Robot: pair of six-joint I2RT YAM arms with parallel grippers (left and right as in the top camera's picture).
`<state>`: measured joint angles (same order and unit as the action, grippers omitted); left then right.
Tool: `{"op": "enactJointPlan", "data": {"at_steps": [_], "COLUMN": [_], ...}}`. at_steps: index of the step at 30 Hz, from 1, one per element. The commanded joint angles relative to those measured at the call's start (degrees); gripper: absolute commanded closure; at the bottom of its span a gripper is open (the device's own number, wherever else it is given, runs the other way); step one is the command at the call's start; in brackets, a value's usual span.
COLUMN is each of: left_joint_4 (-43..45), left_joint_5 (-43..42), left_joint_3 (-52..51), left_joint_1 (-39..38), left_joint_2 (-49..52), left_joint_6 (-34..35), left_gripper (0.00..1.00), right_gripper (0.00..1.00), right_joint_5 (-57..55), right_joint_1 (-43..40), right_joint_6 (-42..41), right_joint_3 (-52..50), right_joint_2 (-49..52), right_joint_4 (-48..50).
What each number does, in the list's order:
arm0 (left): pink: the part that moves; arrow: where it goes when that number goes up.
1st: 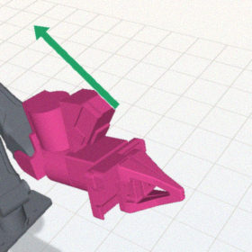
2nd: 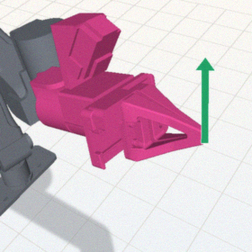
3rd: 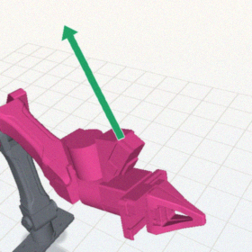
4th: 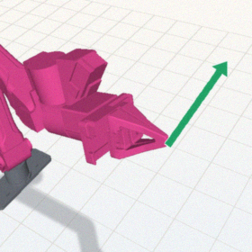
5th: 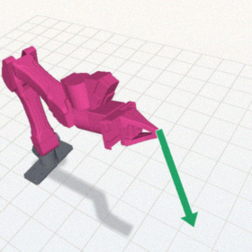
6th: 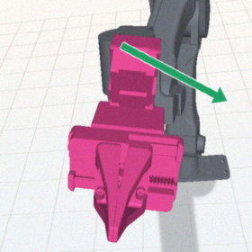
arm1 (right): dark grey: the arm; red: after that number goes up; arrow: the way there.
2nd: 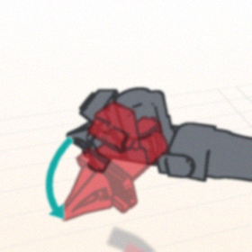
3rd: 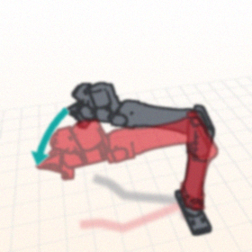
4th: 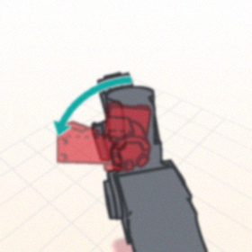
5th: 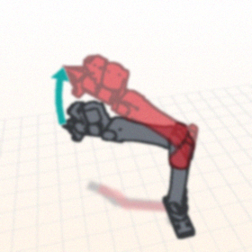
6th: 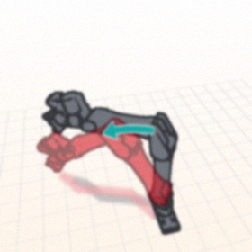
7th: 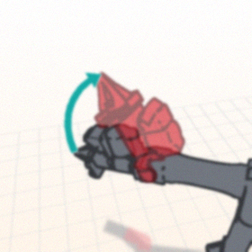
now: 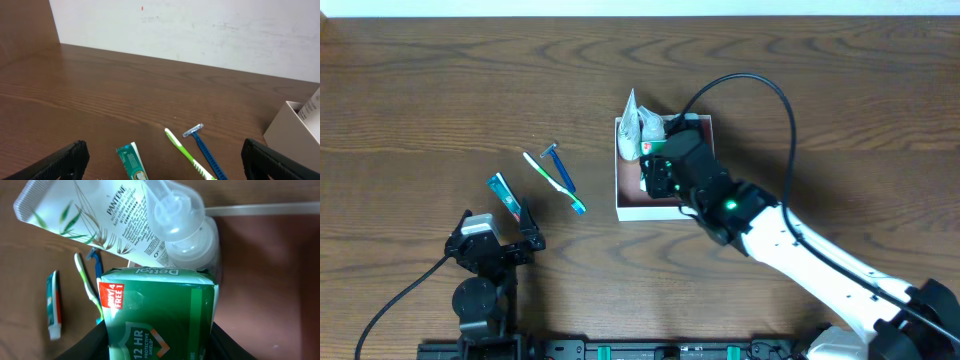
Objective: Pack container
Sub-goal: 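Carry the Dettol bar with the right gripper into the box, then lower the Dettol bar into the box front and open the right gripper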
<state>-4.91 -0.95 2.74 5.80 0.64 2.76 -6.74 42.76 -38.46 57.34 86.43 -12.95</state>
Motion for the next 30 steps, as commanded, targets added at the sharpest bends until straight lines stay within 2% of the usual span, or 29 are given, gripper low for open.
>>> {"op": "enactJointPlan", "data": {"at_steps": [1, 7, 16, 30], "left_joint_4": [-0.98, -0.98, -0.98, -0.98], "left_joint_5": [-0.09, -0.09, -0.09, -0.09], "left_joint_3": [-1.62, -1.64, -1.62, -1.62], "left_joint_1": [0.24, 0.24, 0.24, 0.24], "left_joint_2": [-0.04, -0.04, -0.04, -0.04], "left_joint_6": [-0.02, -0.02, -0.02, -0.02], "left_gripper": [0.02, 0.02, 0.02, 0.02], "right_gripper": [0.56, 0.52, 0.52, 0.52], "right_joint_5": [-7.89, -9.57, -9.49, -9.27], "right_joint_1": [2.58, 4.50, 4.50, 4.74], "right_joint_6": [-5.99, -6.54, -7.39, -9.33], "right_joint_3": [0.85, 0.85, 0.85, 0.85], "right_joint_2": [2.12, 5.88, 9.88, 10.36], "right_joint_4": [1.57, 4.90, 5.01, 3.69]}}
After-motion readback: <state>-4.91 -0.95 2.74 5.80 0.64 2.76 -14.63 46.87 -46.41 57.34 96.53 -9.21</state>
